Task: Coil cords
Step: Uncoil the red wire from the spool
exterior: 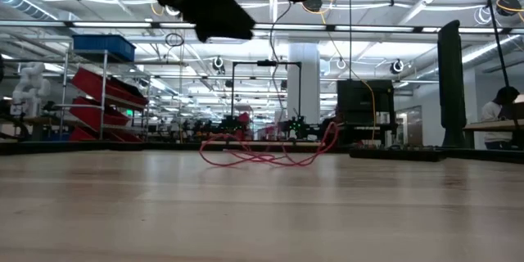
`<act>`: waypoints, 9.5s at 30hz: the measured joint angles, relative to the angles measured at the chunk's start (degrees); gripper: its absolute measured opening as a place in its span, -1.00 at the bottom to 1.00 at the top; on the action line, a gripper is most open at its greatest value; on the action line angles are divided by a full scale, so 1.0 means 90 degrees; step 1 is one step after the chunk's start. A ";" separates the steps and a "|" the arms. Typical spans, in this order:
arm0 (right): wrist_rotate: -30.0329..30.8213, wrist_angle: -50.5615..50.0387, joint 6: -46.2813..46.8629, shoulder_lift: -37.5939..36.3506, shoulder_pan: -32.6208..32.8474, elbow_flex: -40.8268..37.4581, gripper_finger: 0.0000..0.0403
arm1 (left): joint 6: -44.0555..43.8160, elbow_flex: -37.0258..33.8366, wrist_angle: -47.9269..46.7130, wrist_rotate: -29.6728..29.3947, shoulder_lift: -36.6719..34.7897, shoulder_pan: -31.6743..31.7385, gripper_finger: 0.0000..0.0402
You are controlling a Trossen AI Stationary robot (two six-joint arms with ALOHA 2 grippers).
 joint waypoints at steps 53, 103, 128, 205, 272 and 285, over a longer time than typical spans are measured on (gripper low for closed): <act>-0.0712 0.0110 0.0258 0.0005 -0.0061 0.0000 -1.00 | 0.0056 -0.1539 0.5422 0.0101 0.0982 0.0404 -0.17; -0.0737 0.0067 0.0260 0.0005 -0.0063 0.0000 -1.00 | 0.0000 -0.1537 0.5341 -0.0351 0.1017 0.0435 -0.99; -0.0819 -0.0243 0.0573 0.0131 -0.0062 -0.0002 -1.00 | -0.0175 -0.1534 0.3460 -0.0143 -0.1670 0.0128 -1.00; -0.2607 0.0715 -0.0205 0.0112 -0.1343 -0.0002 -1.00 | 0.0157 -0.1082 0.2683 0.0233 -0.0823 0.0571 -0.18; -0.2679 0.0539 -0.0204 0.0117 -0.1353 -0.0002 -1.00 | -0.0516 -0.1084 0.5381 0.0153 0.1133 0.0355 -0.43; -0.2680 0.0601 -0.0233 0.0117 -0.1353 -0.0002 -1.00 | -0.0510 -0.1082 0.5360 0.0154 0.1133 0.0355 -0.96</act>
